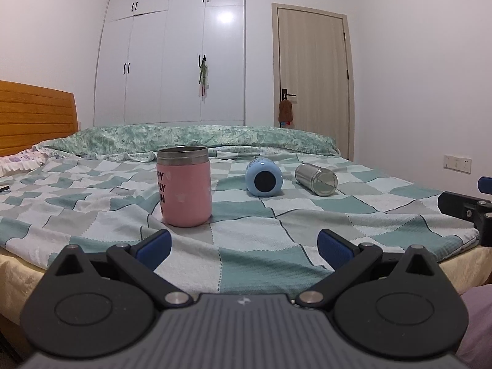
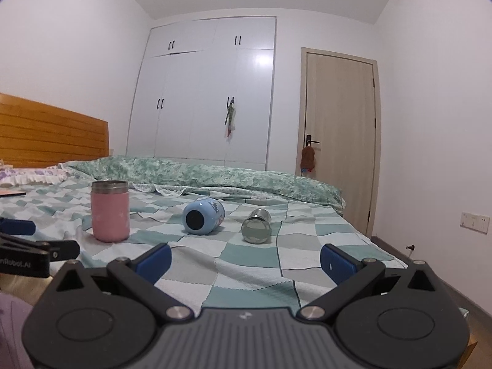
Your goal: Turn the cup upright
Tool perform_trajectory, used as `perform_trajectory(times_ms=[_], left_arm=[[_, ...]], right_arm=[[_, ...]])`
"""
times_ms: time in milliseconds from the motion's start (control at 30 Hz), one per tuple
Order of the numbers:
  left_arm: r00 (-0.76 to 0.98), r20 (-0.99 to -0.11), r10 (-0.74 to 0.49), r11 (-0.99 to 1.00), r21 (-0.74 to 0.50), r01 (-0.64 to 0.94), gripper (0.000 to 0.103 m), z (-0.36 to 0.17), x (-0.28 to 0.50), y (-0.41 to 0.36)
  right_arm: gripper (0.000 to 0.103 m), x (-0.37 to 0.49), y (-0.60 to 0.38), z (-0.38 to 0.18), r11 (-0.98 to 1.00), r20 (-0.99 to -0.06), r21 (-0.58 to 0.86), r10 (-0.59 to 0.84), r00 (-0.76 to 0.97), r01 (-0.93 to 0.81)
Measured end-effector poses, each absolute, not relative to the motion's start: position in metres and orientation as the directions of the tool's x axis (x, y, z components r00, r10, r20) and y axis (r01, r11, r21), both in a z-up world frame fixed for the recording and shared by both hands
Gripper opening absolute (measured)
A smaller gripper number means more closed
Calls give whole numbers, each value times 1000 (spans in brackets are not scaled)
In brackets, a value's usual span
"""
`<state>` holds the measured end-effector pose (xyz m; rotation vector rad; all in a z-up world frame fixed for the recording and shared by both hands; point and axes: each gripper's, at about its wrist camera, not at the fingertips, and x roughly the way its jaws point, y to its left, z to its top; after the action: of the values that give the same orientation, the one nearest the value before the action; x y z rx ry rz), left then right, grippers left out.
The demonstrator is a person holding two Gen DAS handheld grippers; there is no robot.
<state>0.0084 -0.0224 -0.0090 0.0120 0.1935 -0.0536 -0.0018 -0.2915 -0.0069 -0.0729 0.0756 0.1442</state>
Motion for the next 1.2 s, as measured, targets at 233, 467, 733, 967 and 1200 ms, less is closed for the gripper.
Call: perform_trajectory(times_ms=[233,467,733,967,1200], left_arm=[[981,-188,-52,999,5,54,103,-9,8,-22],[982,-181,-54,998,6,56,103,-10,7,-22],[983,-172,-63,998,-7,63,103,-7,5,-20],[984,-162,-71,997,-9,71,103,-6,2,-20],[985,-160,-65,998,-1,65,103,-6,1,-22]], right_arm=[[103,-4,-291,-8,987,-79,-70,141,987,-146],[103,-4,-289,-8,986,-75,-74,142,987,-148],[103,-5,-288,-8,986,-75,-75,143,987,-149],[103,-4,-288,-8,986,-75,-77,144,987,-150],[103,-4,-286,-9,985,-74,-81,147,986,-153]])
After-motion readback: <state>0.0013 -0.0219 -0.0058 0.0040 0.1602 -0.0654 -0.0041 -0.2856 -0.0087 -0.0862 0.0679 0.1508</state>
